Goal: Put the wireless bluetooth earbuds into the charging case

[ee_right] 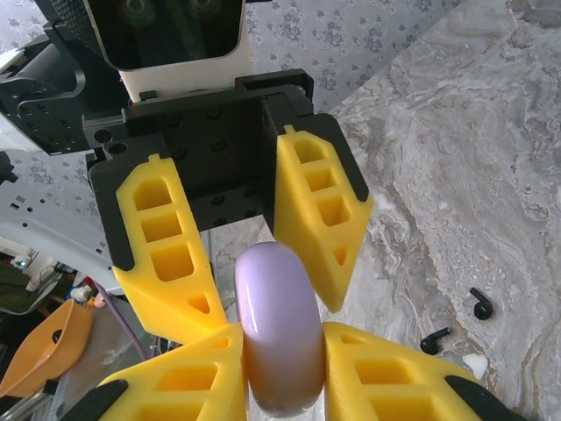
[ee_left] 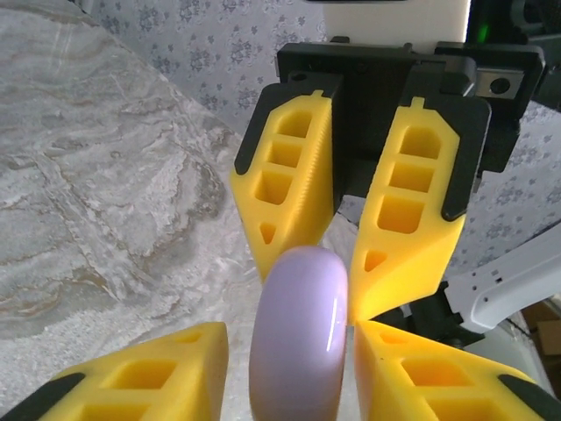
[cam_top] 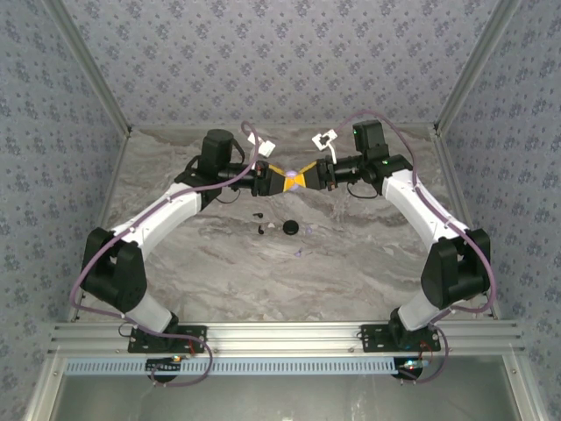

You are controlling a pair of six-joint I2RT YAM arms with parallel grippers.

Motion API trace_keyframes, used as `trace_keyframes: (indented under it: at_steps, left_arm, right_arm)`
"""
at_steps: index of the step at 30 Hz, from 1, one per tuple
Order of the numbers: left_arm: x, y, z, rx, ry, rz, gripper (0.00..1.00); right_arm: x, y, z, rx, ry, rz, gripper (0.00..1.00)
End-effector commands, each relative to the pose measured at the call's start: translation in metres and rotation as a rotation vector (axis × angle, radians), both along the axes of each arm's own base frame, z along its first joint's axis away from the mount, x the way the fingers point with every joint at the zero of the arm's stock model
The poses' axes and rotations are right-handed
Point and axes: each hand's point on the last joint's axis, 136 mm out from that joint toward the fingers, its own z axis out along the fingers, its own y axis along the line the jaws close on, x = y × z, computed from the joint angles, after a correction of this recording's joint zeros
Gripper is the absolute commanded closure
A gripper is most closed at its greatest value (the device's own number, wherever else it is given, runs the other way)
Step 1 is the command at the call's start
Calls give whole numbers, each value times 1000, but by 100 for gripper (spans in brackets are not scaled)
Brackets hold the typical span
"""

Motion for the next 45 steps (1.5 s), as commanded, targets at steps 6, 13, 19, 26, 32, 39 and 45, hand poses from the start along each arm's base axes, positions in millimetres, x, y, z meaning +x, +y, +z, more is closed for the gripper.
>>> trace_keyframes:
  at_steps: [6, 13, 19, 26, 32, 39, 45]
  left_arm:
    - [-3, 1, 17, -35, -52, 9, 55]
    - [-2, 0, 16, -42, -44, 18, 55]
    - [0, 1, 15, -37, -45, 34, 51]
    - [1, 2, 17, -39, -50, 41, 53]
    - [1, 1, 19, -48, -52, 40, 57]
    - [0, -2, 20, -57, -50, 32, 79]
    - [6, -2, 17, -31, -40, 55, 83]
  right_arm:
    - [-7, -2, 31, 46, -61, 9, 75]
    - [-4, -2, 31, 43, -64, -6, 75]
    - [1, -3, 33, 40, -73, -33, 75]
    - [2, -3, 34, 45, -72, -38, 75]
    - [0, -3, 33, 46, -68, -31, 75]
    - [-1, -2, 32, 41, -69, -32, 75]
    - [1, -5, 23, -28, -75, -95, 66]
